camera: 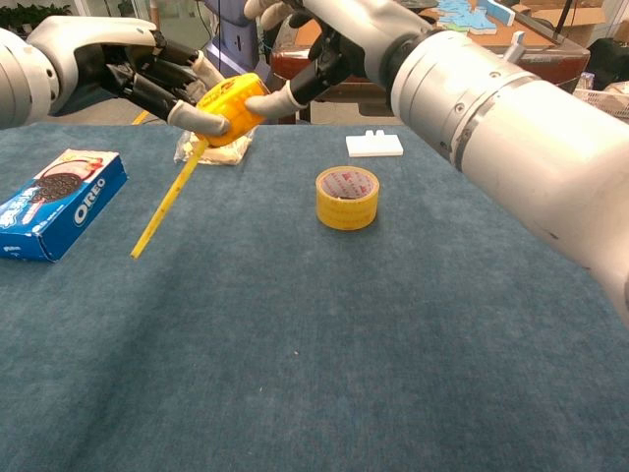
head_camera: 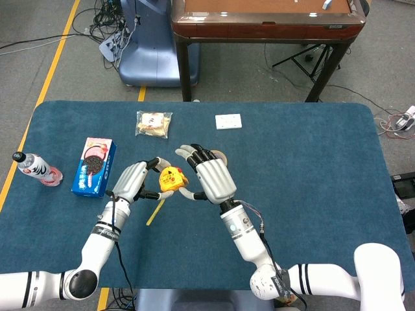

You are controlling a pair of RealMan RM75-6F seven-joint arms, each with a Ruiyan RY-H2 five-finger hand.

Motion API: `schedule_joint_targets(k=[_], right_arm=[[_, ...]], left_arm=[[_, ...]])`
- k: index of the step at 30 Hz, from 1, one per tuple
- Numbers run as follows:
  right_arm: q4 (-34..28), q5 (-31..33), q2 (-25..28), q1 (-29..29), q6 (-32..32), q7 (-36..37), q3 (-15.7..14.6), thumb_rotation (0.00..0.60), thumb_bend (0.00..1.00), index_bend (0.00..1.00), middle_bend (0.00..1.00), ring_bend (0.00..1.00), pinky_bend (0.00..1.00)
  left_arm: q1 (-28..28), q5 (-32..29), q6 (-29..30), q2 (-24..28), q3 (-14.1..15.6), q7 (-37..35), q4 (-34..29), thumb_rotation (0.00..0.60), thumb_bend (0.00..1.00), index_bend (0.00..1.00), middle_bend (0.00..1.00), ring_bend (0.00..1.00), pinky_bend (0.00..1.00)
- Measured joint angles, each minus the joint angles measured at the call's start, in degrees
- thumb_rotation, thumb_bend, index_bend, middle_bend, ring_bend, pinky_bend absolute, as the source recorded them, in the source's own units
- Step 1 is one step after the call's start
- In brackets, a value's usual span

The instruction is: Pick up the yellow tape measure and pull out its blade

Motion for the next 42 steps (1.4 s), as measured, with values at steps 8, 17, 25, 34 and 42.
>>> schedule_joint_targets(k=[8, 17, 25, 34, 42], right_arm=[[0.87, 0.95, -0.29, 0.63, 0.50, -0.39, 0.02, 0.600, 0.28, 0.18, 0.17, 0.12, 0.21], [0.67, 1.61, 0.25, 0.88, 1.39, -0.99, 0.15, 0.600, 0.31, 0.18, 0.18, 0.12, 0.21], [0.41, 2.26, 0.84, 0.98, 2.11, -1.63, 0.24, 0.600, 0.35, 0.18, 0.21, 0.12, 0.21], [0.47, 3.00, 1.22, 1.21, 3.05, -2.33, 0.58, 0.600, 0.38, 0.23, 0.22, 0.12, 0.21], [0.56, 3.90, 1.31, 1.58, 2.67, -2.11, 0.49, 0.600, 0.38, 0.37, 0.26, 0.13, 0.21]], left_arm=[[0.13, 0.17, 0.08, 0.39, 0.55, -0.42, 0.07, 0.600, 0.18, 0.47, 0.53, 0.32, 0.17], [0.31, 0.38, 0.00, 0.75, 1.12, -0.86, 0.14, 0.600, 0.18, 0.47, 0.53, 0.32, 0.17], [0.64, 0.62, -0.07, 1.06, 1.38, -1.62, 0.49, 0.600, 0.18, 0.47, 0.53, 0.32, 0.17], [1.10, 0.78, -0.62, 1.68, 1.60, -2.66, 0.94, 0.600, 0.18, 0.47, 0.53, 0.32, 0.17], [1.20, 0.94, -1.13, 1.86, 1.69, -3.34, 1.27, 0.600, 0.18, 0.47, 0.53, 0.32, 0.17]])
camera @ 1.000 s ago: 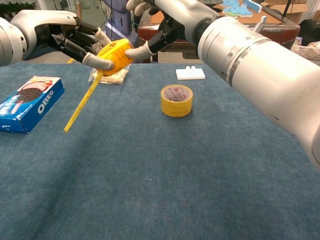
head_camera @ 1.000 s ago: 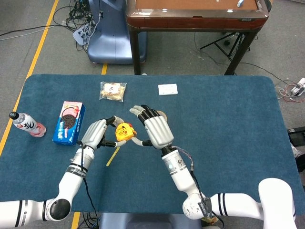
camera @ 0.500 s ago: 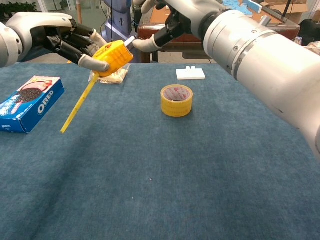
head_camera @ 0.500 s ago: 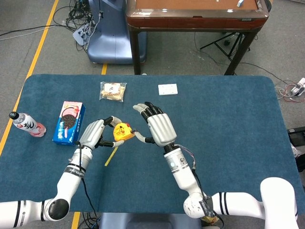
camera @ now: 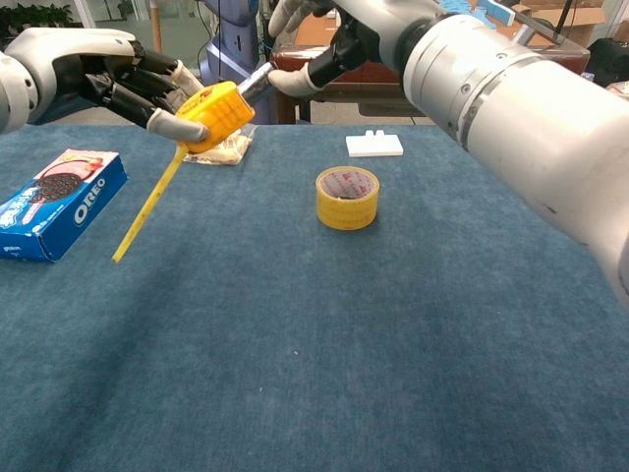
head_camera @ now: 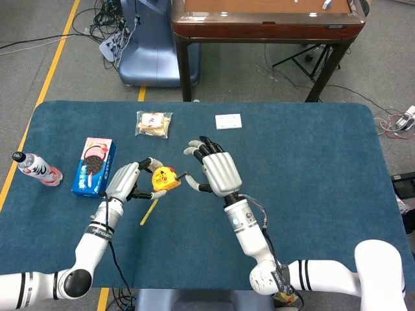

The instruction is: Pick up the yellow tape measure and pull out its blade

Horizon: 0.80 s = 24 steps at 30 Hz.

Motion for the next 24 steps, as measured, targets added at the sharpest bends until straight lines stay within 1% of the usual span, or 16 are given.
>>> schedule_joint_targets(k=[6, 9, 13, 18, 24], right_arm=[[0.19, 0.80, -0.16, 0.34, -0.08, 0.07, 0.15, 0.600, 0.39, 0.43, 0.29, 0.16, 0.21], [0.25, 1.20, -0.21, 0.52, -0.07, -0.04, 0.24, 0.600, 0.41, 0.45, 0.31, 0.17, 0.21], [0.23, 1.72, -0.25, 0.68, -0.03, -0.11, 0.30, 0.600, 0.47, 0.49, 0.33, 0.18, 0.21], [0.07, 2.21, -0.19, 0.80, -0.07, 0.01, 0.26, 0.600, 0.59, 0.51, 0.35, 0.18, 0.21], [-0.01, 2.40, -0.13, 0.86, 0.04, 0.58, 0.33, 0.600, 0.66, 0.53, 0.36, 0.20, 0.21]], left_arm=[[0.01, -0.01, -0.31, 0.04, 0.02, -0.40, 0.28, 0.600, 0.18, 0.47, 0.53, 0.32, 0.18], [-0.05, -0.07, -0.50, 0.01, 0.01, -0.55, 0.45, 0.600, 0.18, 0.47, 0.53, 0.32, 0.18], [-0.11, -0.13, -0.68, -0.02, -0.02, -0.78, 0.63, 0.600, 0.18, 0.47, 0.53, 0.32, 0.18], [-0.18, -0.24, -0.83, -0.05, -0.05, -0.94, 0.80, 0.600, 0.18, 0.47, 0.53, 0.32, 0.18], [-0.25, -0.43, -1.00, -0.02, -0.07, -1.11, 1.03, 0.600, 0.18, 0.47, 0.53, 0.32, 0.18]])
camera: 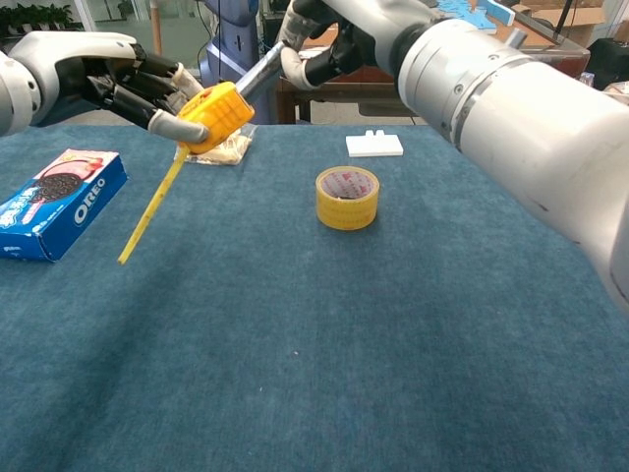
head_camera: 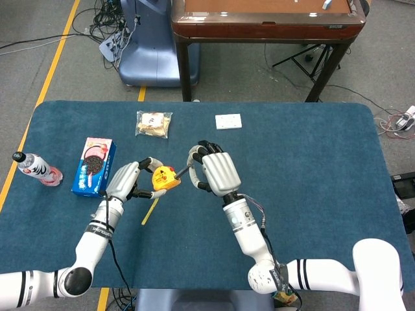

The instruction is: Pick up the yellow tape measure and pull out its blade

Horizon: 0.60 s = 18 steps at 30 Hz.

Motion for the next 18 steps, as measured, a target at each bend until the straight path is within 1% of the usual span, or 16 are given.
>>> schedule_joint_targets(k=[7, 10, 18], right_arm=[[-0.12, 0.11, 0.47, -0.28, 0.01, 0.89, -0.13, 0.600, 0.68, 0.54, 0.37, 0.21, 0.21], [-0.55, 0.09, 1.24, -0.68, 0.07, 1.33, -0.16, 0.600, 0.69, 0.55, 0.38, 0.21, 0.21], [-3.24, -0.56, 5.25, -3.19, 0.81, 3.08, -0.74, 0.600, 0.70, 0.57, 0.40, 0.23, 0.21]], left_arm=[[0.07, -0.31, -0.29, 0.27, 0.18, -0.11, 0.39, 0.600, 0.18, 0.47, 0.53, 0.32, 0.18], [0.29, -0.35, -0.77, 0.65, 0.75, -0.10, 0.95, 0.600, 0.18, 0.47, 0.53, 0.32, 0.18], [1.75, 0.07, -3.28, 1.96, 2.83, -1.45, 3.67, 0.600, 0.18, 0.47, 0.53, 0.32, 0.18]])
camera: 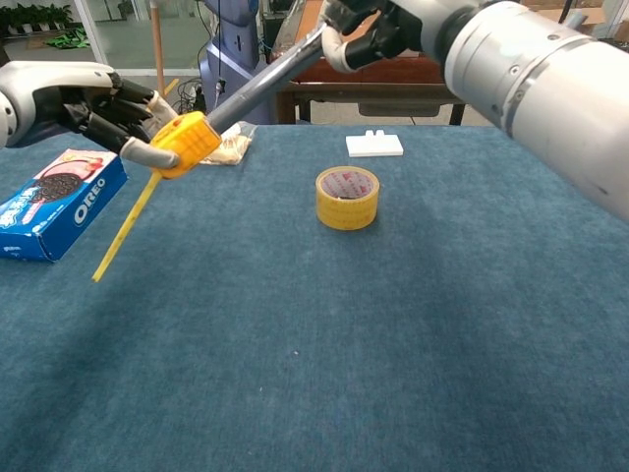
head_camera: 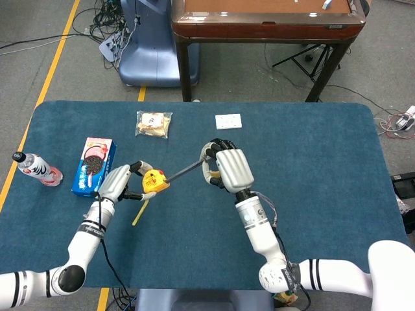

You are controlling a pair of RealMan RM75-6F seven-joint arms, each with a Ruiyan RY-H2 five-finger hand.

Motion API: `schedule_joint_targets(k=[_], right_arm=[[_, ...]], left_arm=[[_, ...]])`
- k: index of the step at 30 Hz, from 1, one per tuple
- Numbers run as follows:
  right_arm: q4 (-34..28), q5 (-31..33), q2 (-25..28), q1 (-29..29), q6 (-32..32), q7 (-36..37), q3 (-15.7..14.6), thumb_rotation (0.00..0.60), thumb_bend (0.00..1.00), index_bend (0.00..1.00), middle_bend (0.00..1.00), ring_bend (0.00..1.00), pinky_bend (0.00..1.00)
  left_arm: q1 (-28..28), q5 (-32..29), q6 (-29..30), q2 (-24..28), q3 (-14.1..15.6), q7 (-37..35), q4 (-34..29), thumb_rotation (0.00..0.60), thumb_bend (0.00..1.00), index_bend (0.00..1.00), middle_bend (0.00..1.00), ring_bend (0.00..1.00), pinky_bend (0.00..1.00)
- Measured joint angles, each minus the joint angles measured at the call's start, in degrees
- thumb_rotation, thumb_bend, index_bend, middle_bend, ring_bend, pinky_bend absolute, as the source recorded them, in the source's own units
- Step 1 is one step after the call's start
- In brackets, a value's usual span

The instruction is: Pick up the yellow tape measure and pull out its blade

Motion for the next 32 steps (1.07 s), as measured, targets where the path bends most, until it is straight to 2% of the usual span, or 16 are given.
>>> schedule_joint_targets(k=[9, 23, 32], right_arm=[[-5.02, -2.73, 6.93, -5.07, 2.05, 3.84, -1.53, 0.600, 0.70, 0.59, 0.41, 0.24, 0.21], [-12.53, -8.18, 19.81, -15.63, 7.71, 10.62, -4.36, 0.600, 0.70, 0.59, 0.42, 0.25, 0.21], [-13.52, -10.09, 21.97, -18.53, 8.73, 13.37, -5.66, 0.600, 0.70, 0.59, 0.42, 0.25, 0.21]], left_arm=[[1.95, 3.40, -3.46, 0.70, 2.74, -2.74, 4.30, 0.600, 0.18, 0.47, 0.53, 0.32, 0.18], [5.60, 10.20, -4.86, -1.07, 5.35, -7.93, 10.44, 0.600, 0.18, 0.47, 0.53, 0.32, 0.18], [6.76, 11.93, -5.12, -1.46, 5.57, -9.15, 11.07, 0.600, 0.18, 0.47, 0.53, 0.32, 0.18]])
